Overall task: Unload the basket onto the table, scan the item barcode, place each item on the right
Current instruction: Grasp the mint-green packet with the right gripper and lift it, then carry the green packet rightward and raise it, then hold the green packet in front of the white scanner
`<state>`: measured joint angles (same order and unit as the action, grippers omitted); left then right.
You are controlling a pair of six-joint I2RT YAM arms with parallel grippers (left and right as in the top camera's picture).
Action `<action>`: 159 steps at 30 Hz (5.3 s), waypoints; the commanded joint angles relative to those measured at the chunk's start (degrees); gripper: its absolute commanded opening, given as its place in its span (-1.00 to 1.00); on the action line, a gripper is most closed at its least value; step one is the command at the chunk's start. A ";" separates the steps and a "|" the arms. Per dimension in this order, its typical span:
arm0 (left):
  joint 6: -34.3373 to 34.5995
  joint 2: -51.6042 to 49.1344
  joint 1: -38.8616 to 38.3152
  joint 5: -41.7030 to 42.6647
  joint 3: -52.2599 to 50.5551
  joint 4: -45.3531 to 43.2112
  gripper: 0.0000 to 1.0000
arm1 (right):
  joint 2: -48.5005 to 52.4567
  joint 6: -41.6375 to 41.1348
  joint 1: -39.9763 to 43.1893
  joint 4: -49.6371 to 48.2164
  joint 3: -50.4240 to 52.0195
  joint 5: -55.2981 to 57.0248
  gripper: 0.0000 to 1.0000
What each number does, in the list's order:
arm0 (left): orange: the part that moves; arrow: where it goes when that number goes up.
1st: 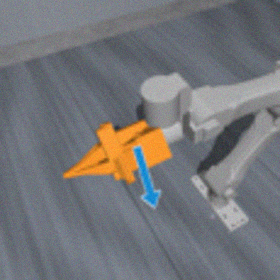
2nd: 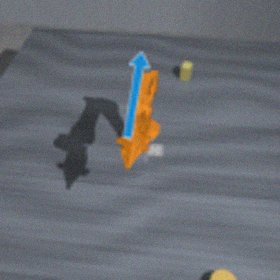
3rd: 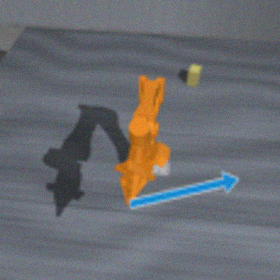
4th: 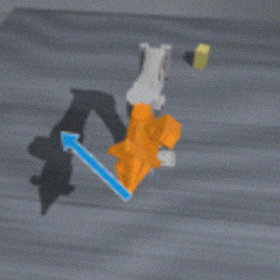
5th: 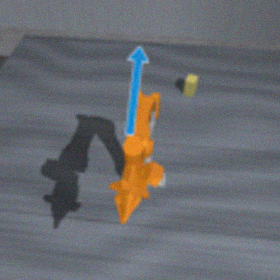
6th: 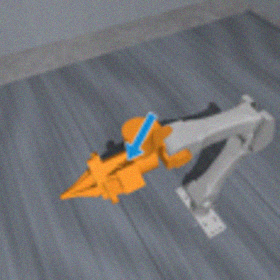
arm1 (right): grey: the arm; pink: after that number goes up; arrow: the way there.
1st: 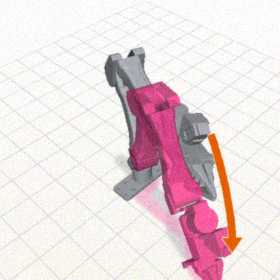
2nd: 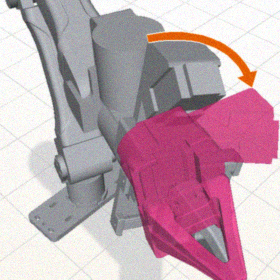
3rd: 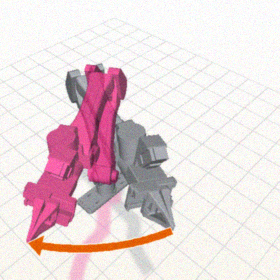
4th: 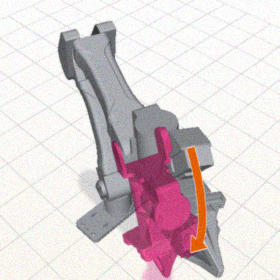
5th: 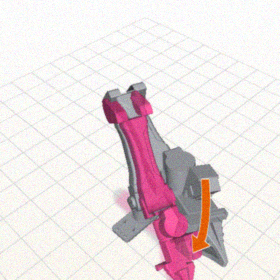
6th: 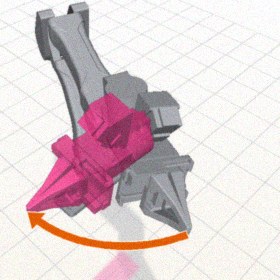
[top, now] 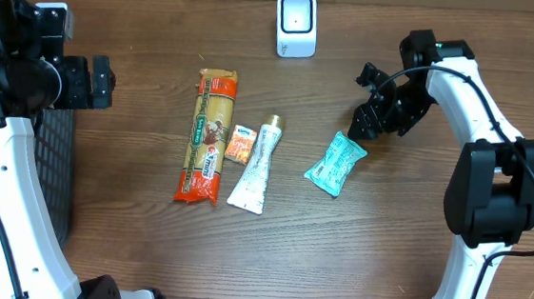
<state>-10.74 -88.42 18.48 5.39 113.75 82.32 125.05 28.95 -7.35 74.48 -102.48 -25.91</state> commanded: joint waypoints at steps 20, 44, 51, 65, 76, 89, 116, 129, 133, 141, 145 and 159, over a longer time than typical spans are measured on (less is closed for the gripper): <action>-0.85 -0.20 0.24 0.46 -0.20 -0.04 0.99 | 7.30 2.91 -1.05 -3.78 7.34 -6.36 0.18; -0.85 -0.20 0.24 0.44 -0.20 -0.04 0.99 | 6.84 -15.45 -0.48 -13.03 12.76 -7.50 -0.92; -0.85 -0.20 0.24 0.44 -0.20 -0.04 0.99 | -4.48 -23.78 -0.39 -17.14 12.68 -5.35 -0.92; -0.85 -0.20 0.24 0.44 -0.20 -0.04 0.99 | -13.73 -53.27 -2.56 -26.38 23.19 10.40 -0.92; -0.85 -0.20 0.24 0.44 -0.20 -0.04 0.99 | -13.70 -43.98 -2.29 -31.98 31.17 4.68 0.20; -0.85 -0.20 0.24 0.44 -0.20 -0.04 0.99 | -6.84 -21.05 5.05 -35.12 31.17 -11.21 0.41; -0.85 -0.20 0.26 0.44 -0.20 -0.04 0.99 | -4.70 -29.18 4.57 -32.87 28.37 -23.10 -0.92; -0.85 -0.35 -0.28 0.44 -0.20 -0.02 0.99 | -37.48 -29.16 4.46 -30.51 25.81 -24.98 -0.93; -0.85 -0.35 -0.28 0.44 -0.20 -0.02 1.00 | -44.89 -29.14 4.46 -29.29 25.81 -24.98 -0.93; -0.85 -0.35 -0.28 0.44 -0.20 -0.02 0.99 | -51.84 -29.16 4.26 -26.84 25.81 -24.26 -0.93; -0.85 -0.35 -0.28 0.44 -0.20 -0.02 0.99 | -51.80 -29.31 1.97 -26.01 25.81 -21.33 -0.93; -0.85 -0.35 -0.28 0.44 -0.20 -0.02 1.00 | -33.66 -30.82 -20.76 -13.03 -1.29 38.60 -0.93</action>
<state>-10.74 -88.42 18.48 5.37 113.75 82.32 84.84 -3.70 -26.17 61.95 -95.46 -9.67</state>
